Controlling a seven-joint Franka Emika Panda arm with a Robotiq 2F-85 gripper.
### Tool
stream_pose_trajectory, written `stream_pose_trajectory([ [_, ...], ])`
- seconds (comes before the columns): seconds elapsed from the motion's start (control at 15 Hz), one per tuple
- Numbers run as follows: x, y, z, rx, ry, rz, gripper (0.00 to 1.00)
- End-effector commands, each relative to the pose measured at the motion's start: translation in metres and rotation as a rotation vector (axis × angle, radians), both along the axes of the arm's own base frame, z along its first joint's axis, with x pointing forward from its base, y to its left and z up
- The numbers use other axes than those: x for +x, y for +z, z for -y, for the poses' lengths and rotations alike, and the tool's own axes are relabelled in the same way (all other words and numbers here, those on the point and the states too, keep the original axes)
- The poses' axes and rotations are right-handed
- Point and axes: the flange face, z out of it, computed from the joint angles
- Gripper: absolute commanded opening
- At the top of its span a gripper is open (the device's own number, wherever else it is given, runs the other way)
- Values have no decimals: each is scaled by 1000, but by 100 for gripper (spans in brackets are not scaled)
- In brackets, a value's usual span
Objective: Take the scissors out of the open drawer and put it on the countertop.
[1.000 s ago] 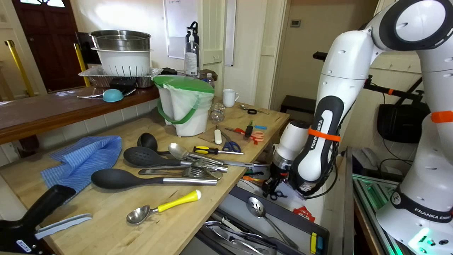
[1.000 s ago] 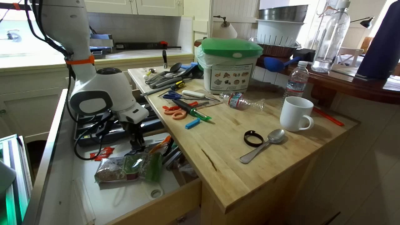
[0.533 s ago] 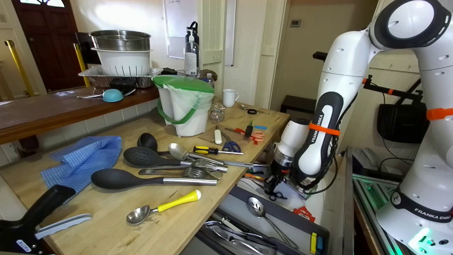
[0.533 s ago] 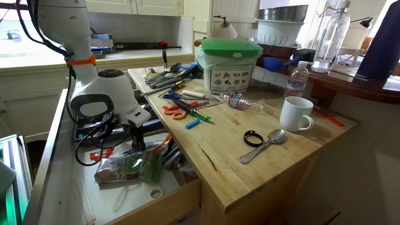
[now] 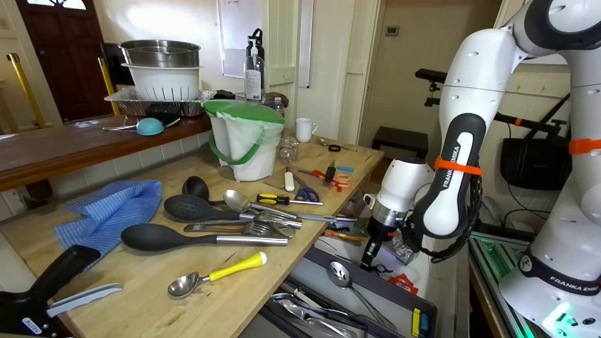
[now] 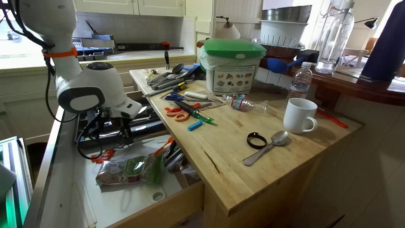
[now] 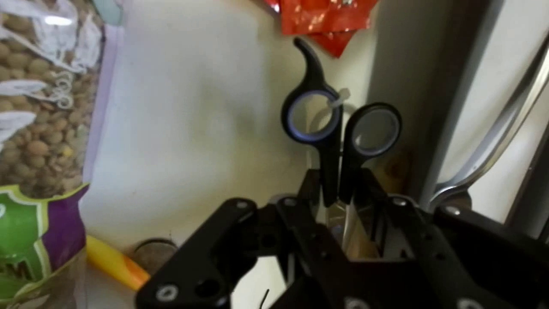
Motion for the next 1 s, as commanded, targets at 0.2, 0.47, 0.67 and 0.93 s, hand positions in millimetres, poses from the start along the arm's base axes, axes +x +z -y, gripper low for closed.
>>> stream_pose_trajectory([
  [0.2, -4, 63, 41, -123, -67, -20, 6],
  [0.47, 13, 87, 22, -143, 118, -132, 6],
  [0.67, 3, 98, -12, -141, 236, -257, 6],
  [0.93, -30, 123, -53, -232, 414, -361, 6],
])
